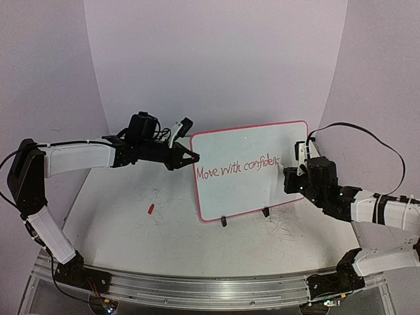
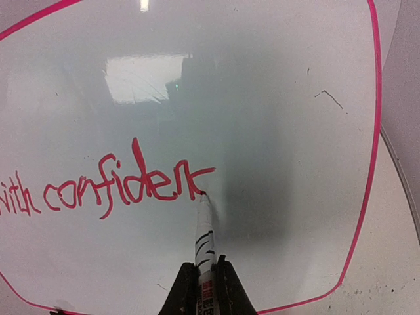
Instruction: Write a sentence on the whiteboard
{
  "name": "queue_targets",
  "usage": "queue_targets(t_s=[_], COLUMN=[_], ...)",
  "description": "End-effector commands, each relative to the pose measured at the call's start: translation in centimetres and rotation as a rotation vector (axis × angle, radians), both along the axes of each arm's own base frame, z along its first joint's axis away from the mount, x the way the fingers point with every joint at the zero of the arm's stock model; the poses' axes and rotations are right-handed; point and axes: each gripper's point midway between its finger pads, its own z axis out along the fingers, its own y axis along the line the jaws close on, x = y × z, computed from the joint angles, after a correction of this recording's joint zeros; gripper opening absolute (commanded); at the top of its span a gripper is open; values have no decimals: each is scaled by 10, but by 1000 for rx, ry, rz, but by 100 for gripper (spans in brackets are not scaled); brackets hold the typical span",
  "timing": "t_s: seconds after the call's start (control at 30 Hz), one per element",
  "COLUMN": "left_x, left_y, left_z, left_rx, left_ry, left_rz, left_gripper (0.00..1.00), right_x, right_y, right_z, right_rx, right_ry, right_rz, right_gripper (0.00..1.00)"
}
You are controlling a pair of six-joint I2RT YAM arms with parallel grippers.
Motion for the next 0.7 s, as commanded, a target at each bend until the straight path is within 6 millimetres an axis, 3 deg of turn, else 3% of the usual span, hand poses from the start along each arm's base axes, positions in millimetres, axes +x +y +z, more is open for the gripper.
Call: queue_targets(t_s=[0.0,0.23,0.5,0.67], left_x=[17,16,17,17], left_y=[16,16,18,17], left_z=[-25,-26,-25,-26], left_rx=[160,161,167,169], left_ry=[-89,-88,-99,-98], left_rz=[78,76,84,84], left_gripper=[0,0,0,0], right_x=[5,12,-3,0], right_y=[-10,-7,-12,-13], right_z=[7,19,21,23], right_rx=[3,32,48,53], right_ry=[-27,-70,-77,-79], right_rz=[-65,-69,-45,-52], right_gripper=[0,0,0,0])
